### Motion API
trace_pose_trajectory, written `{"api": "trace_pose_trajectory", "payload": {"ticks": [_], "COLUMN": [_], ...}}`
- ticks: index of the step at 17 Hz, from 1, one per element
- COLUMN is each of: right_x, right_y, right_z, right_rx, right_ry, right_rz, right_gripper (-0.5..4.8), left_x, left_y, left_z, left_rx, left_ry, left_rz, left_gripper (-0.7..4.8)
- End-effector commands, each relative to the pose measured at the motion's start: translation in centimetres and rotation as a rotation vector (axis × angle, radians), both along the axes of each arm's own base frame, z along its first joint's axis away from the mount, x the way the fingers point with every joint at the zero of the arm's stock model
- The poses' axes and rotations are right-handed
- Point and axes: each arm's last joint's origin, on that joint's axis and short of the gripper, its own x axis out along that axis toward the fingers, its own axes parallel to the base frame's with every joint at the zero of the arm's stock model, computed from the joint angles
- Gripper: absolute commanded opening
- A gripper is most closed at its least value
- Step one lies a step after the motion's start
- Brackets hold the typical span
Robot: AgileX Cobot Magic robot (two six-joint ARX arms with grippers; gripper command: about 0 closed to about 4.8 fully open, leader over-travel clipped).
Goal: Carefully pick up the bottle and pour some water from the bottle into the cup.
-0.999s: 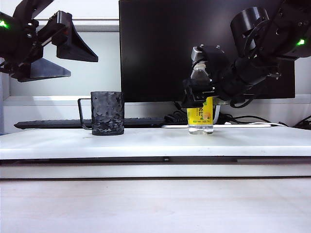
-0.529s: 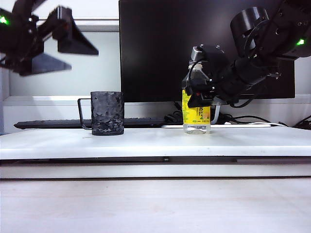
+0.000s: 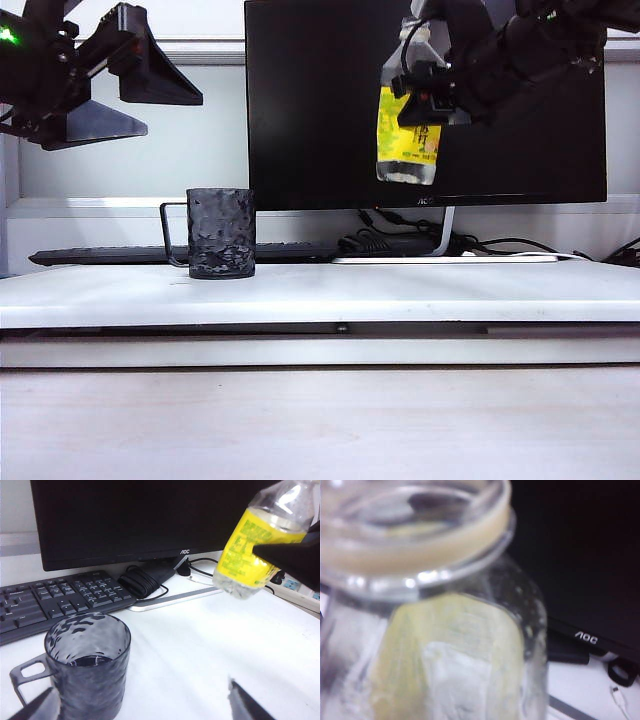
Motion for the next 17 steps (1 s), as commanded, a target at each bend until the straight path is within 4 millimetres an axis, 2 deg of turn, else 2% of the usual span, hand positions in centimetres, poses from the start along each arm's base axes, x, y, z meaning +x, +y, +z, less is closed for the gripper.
{"api": "trace_pose_trajectory", "payload": {"ticks": [1,4,6,8,9,12,17], "right_x": [-0.3,-0.9,-0.3,0.8,1.6,3.3,3.4], "right_y": [0.5,2.8,3.8,4.2,4.6,5.8,7.6], "right_z": [0.7,0.7,1.6,3.0,3.9,4.5,3.5], "right_rx": [-0.028,-0.238,-0.269,-0.264,-0.308,-0.381,-0.580], "right_ry": [-0.052,-0.080,-0.079,-0.099,-0.118,-0.134,-0.195], "right_rz": [0.017,0.011,0.024,-0.004,0.002,0.030,0.102], "right_gripper": [1.16,1.16,1.16,1.16,1.16,1.17,1.26], "left_x": [0.0,0.1,0.2,0.5,1.0,2.5,4.0], "left_y": [0.0,0.0,0.0,-0.1,-0.2,-0.6,-1.1], "left_z": [0.4,0.4,0.7,2.0,3.5,5.4,2.6], "left_rx": [-0.004,-0.004,-0.010,-0.025,-0.039,-0.044,0.021], "left_ry": [-0.024,-0.024,-0.045,-0.095,-0.135,-0.159,0.035], "left_rz": [-0.003,0.022,0.037,0.037,0.048,0.073,0.040], "left_gripper": [4.79,4.79,4.79,4.79,4.79,4.79,4.79]}}
